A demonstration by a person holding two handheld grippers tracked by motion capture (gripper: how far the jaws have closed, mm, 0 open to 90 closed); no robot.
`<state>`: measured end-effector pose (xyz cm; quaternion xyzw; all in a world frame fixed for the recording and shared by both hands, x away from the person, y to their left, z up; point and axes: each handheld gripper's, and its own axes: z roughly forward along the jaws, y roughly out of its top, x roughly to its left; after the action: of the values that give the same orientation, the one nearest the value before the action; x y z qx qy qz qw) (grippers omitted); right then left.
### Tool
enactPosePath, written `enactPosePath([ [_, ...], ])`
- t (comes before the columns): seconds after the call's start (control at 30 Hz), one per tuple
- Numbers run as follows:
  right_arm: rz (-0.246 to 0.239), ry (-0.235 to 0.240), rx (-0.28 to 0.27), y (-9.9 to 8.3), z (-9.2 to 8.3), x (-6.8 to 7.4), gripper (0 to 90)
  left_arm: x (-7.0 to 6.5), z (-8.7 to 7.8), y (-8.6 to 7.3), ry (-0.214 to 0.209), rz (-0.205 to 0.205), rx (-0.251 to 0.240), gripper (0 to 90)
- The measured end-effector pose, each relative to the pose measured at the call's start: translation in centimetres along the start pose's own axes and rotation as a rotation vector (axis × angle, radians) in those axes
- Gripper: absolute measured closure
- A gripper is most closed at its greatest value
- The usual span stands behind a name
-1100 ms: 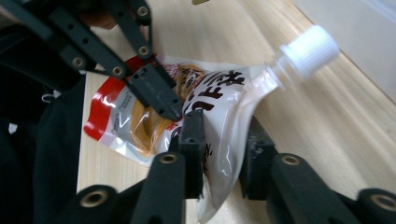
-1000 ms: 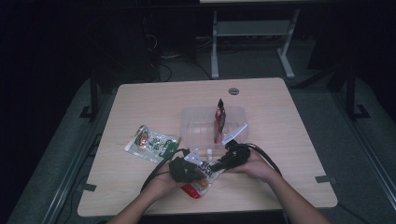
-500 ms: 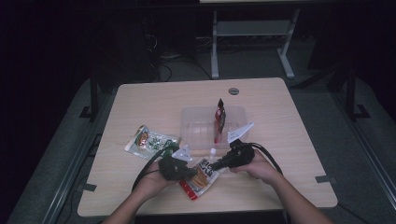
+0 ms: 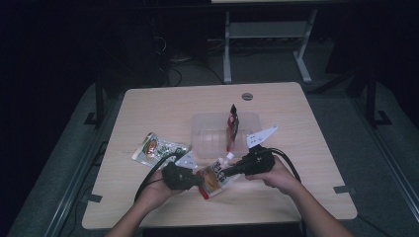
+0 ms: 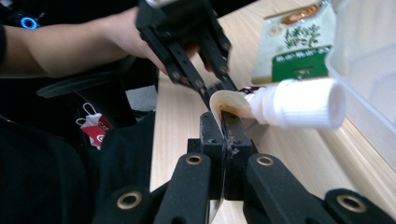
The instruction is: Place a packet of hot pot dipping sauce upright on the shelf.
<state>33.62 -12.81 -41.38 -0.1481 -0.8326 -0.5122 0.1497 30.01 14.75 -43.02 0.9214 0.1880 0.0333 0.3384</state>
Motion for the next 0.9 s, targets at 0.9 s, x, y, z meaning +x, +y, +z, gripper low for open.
enactPosePath([
  [0.9, -0.054, 0.052, -0.067, 1.2, -0.7, 1.9, 89.1, -1.6, 1.1, 1.6, -0.066, 0.025, -0.053, 89.8],
])
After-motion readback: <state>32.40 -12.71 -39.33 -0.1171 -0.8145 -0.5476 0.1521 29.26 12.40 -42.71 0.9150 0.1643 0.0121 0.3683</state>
